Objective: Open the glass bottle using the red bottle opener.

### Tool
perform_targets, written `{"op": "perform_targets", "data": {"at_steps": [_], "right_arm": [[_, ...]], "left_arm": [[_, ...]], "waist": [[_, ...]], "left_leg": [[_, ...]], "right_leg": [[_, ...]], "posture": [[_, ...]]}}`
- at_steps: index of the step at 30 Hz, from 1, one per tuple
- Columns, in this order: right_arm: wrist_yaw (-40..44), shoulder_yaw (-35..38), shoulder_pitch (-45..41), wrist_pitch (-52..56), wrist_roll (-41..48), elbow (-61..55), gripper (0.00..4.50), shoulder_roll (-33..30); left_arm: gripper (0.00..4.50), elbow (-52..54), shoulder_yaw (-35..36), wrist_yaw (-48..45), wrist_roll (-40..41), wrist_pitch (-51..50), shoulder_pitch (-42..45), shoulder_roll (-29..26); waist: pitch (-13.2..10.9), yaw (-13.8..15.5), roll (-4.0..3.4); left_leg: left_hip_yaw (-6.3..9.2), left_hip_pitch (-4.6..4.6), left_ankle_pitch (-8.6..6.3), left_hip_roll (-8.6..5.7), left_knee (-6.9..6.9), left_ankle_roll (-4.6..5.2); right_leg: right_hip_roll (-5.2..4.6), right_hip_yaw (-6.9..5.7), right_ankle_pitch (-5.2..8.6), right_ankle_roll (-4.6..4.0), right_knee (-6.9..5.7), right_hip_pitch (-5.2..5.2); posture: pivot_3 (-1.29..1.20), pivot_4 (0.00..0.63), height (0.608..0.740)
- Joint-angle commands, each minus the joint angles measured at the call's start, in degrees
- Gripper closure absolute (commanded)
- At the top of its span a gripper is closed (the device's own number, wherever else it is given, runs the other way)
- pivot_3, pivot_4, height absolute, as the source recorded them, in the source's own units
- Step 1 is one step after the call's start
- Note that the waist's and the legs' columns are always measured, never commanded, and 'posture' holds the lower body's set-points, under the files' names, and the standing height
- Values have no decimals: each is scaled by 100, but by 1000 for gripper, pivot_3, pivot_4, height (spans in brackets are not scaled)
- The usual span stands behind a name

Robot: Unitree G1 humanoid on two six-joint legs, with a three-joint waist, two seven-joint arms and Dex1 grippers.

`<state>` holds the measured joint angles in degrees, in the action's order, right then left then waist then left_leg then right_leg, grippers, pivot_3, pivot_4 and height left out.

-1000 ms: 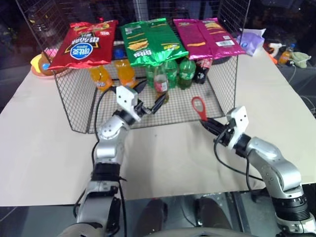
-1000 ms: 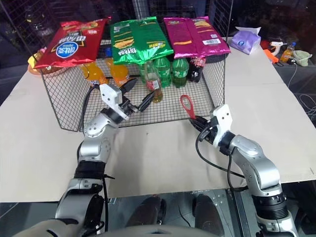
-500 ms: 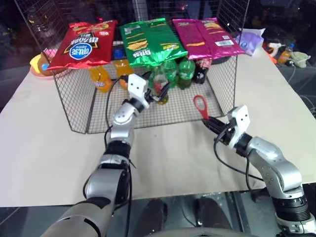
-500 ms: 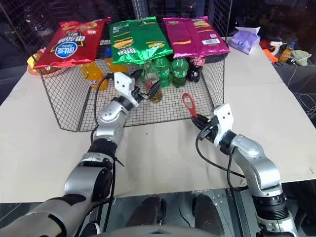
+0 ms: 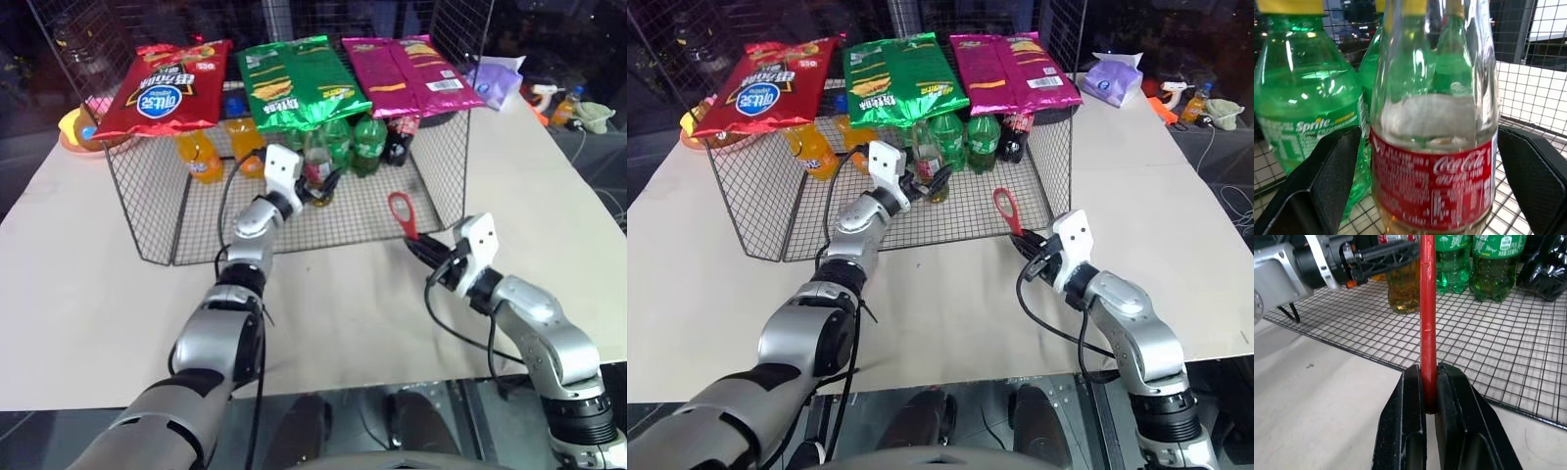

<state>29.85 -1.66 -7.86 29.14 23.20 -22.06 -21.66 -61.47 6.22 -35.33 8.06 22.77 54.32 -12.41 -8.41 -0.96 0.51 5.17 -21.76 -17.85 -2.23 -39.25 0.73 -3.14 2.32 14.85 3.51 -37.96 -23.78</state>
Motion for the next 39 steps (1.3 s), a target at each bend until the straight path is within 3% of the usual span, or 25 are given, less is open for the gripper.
{"op": "perform_targets", "data": {"at_steps": [1, 3, 4, 12, 17, 25, 29, 39], "right_arm": [[56, -44, 29, -151, -59, -225, 4460, -50], [41, -50, 59, -161, -57, -246, 4460, -22], [40, -58, 75, -165, -53, -257, 4460, -16], [63, -176, 142, -233, -118, -222, 4460, 17], [103, -161, 78, -296, -133, -141, 4460, 45], [116, -42, -64, -541, -171, 50, 4460, 100], [64, -23, -124, -658, -283, 175, 4460, 101], [142, -40, -119, -667, -261, 187, 4460, 111]], "left_arm": [[846, -40, 23, -35, -38, 5, 149, -63], [1717, -35, 84, -119, 64, -53, 127, -20], [1751, -1, 113, -148, 110, -66, 98, -3], [1745, 856, 214, -640, 463, -209, -508, -27], [1745, 2795, 117, -1067, 903, -972, -1448, -170], [1745, 6270, -71, -1173, 1559, -2962, -3275, -891], [1745, 7296, -104, -1047, 1835, -3522, -3777, -1034], [1745, 7695, -381, -1019, 1518, -3107, -4683, -950]], "waist": [[0, -2, 0], [0, -2, 0], [0, -2, 0], [1, -12, -1], [0, -71, -1], [0, -144, -2], [0, -55, -2], [0, 11, -3]], "left_leg": [[0, 0, 0, 0, 0, 0], [0, 0, 0, 0, 0, 0], [0, 0, 0, 0, -1, 0], [0, 2, 0, 1, -2, 0], [-1, 1, 0, 19, -1, 0], [-3, 2, 0, 33, 1, 0], [0, 1, 0, 31, -3, -1], [-4, 3, 0, 33, -1, -1]], "right_leg": [[0, 0, 0, 0, 0, 0], [0, 0, 0, 0, 0, 0], [0, 0, 0, 0, -1, 0], [0, 2, 0, 0, -3, 0], [-1, 5, 0, 0, -3, -1], [1, 11, 0, 0, -5, -3], [-4, 7, 0, 0, -4, -1], [0, 10, 0, -1, -5, -1]], "posture": [[0, 150, 740], [0, 150, 740], [0, 150, 740], [0, 150, 740], [0, 150, 740], [0, 150, 740], [0, 150, 740], [0, 150, 740]]}}
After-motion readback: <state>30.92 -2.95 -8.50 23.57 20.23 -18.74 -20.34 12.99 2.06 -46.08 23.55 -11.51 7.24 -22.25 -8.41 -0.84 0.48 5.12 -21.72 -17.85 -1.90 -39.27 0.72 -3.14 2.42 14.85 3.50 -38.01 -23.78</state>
